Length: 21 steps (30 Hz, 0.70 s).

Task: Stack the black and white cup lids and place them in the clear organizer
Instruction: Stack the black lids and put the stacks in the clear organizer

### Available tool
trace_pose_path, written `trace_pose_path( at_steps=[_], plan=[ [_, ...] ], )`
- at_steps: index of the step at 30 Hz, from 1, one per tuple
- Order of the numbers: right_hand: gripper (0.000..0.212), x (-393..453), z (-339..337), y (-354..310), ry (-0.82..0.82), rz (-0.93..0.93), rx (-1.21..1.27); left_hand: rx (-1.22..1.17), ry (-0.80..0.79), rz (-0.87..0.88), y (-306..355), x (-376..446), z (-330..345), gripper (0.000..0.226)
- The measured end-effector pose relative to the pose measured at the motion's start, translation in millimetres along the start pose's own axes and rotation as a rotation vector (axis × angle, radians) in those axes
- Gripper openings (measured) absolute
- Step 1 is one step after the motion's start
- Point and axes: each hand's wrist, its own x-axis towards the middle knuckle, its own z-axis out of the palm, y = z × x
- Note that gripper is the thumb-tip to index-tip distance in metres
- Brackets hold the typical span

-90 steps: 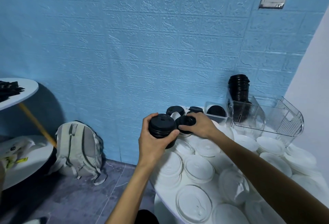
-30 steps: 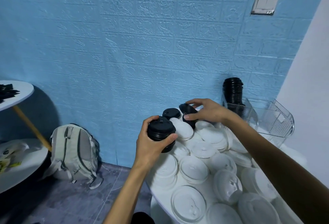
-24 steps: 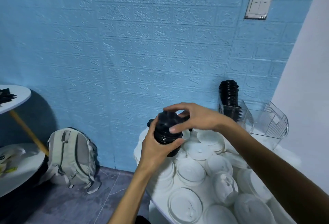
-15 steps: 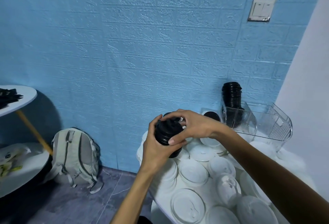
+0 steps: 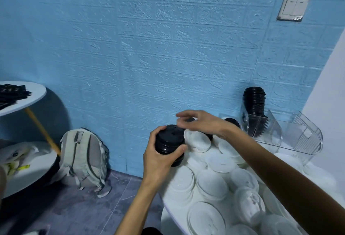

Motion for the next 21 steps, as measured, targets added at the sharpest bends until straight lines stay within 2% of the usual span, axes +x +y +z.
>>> trace_pose_path(
  at_steps=[2, 4, 12, 16, 21],
  plan=[
    [0.055, 26.6, -1.6, 6.6, 0.155, 0.025, -0.120, 0.000, 0.035, -0.009, -2.6, 6.4, -9.9, 0.071],
    [0.062, 52.1, 3.7, 18.2, 0.203, 0.047, -0.184, 0.001, 0.065, -0.011, -5.0, 11.8, -17.5, 0.070],
    [0.095, 113.0, 34.7, 54.1, -0.013, 0.131, -0.519, 0.025, 0.090, -0.034, -23.1, 20.7, -42.2, 0.073],
    [0.083, 122.1, 43.6, 66.4, -0.055, 0.112, -0.822, 0.024, 0.107, -0.039, -29.1, 27.2, -45.0, 0.072],
    [0.074, 111.9, 43.4, 68.3, -0.015, 0.066, -0.843, 0.000, 0.113, -0.045, -32.2, 29.1, -41.4, 0.072]
  ],
)
